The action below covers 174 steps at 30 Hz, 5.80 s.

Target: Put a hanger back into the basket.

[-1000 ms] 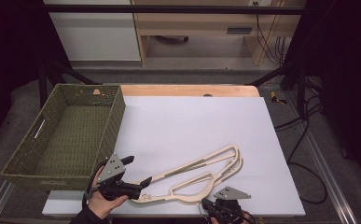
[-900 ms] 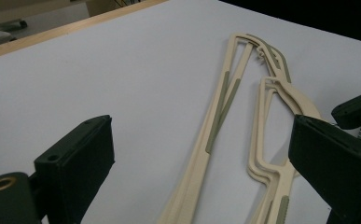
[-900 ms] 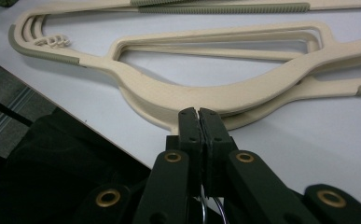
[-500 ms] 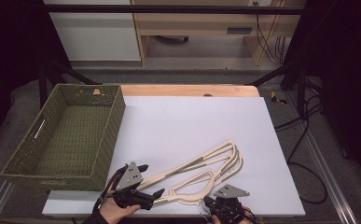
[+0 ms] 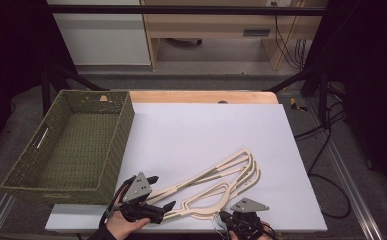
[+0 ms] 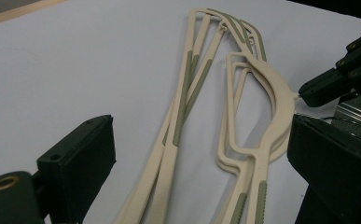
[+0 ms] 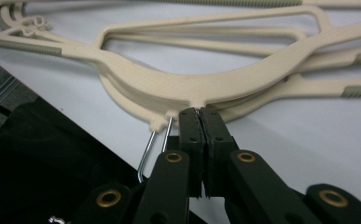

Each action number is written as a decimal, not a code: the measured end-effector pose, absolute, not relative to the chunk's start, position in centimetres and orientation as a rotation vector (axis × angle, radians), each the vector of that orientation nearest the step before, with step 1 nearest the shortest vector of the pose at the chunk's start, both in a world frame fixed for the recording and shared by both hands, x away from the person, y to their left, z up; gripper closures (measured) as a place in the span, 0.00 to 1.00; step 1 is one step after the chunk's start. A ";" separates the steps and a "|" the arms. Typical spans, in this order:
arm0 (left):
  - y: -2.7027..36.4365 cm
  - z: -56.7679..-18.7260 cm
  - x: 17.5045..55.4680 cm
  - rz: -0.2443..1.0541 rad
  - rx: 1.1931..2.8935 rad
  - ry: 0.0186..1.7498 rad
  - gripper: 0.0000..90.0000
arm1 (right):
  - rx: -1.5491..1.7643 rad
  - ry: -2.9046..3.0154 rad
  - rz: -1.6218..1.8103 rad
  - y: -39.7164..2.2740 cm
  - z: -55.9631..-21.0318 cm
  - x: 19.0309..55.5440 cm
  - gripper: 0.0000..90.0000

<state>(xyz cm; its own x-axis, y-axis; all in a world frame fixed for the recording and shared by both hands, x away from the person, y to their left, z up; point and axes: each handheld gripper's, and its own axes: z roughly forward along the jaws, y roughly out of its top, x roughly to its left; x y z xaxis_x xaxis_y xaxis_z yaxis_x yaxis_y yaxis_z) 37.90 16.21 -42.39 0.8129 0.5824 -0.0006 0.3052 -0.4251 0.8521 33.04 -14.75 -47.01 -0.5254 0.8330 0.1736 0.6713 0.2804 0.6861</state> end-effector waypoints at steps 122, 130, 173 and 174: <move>29.3 -25.3 46.2 0.616 1.917 0.760 0.95 | 1.122 1.973 1.438 -24.1 -40.4 39.5 0.06; 33.9 -25.3 48.2 0.680 1.934 0.818 0.95 | 1.119 1.975 1.435 -24.2 -40.4 39.5 0.06; 41.8 -35.8 50.0 0.693 2.060 0.994 0.95 | 1.132 1.980 1.420 -24.1 -40.9 39.6 0.06; 41.6 -36.3 50.1 0.685 2.063 1.003 0.95 | 1.126 1.986 1.417 -24.2 -40.9 39.7 0.06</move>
